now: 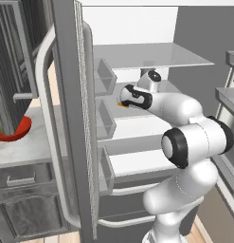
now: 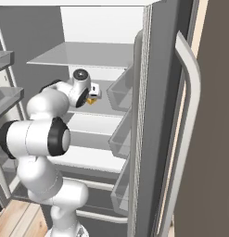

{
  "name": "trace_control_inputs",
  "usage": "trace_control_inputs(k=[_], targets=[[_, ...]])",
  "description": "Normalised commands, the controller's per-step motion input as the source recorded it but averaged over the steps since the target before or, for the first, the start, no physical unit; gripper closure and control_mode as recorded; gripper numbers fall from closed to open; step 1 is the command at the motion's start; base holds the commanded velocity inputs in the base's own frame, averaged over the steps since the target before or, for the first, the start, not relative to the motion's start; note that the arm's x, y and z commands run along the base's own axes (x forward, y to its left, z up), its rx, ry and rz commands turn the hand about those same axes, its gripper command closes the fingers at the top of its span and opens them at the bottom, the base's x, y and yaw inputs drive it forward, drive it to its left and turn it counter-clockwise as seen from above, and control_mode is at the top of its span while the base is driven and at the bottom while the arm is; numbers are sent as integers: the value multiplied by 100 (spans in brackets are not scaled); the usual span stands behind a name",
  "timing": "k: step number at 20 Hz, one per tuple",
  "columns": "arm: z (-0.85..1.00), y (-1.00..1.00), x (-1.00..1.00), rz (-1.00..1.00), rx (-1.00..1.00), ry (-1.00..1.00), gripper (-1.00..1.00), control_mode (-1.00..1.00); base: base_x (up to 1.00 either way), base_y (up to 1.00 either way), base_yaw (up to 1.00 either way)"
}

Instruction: Pick the cheese from the fridge and the cheese grater from the cabinet and place them next to the salad bowl.

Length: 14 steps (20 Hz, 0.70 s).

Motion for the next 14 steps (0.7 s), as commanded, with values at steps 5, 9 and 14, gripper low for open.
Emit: trace_control_inputs(k=[5, 9, 14], targets=[[-13, 0, 22, 0, 0, 0, -100, -100, 0, 0, 0], [-17, 0, 17, 0, 0, 0, -100, -100, 0, 0, 0], [-16, 0, 14, 0, 0, 0, -100, -100, 0, 0, 0]])
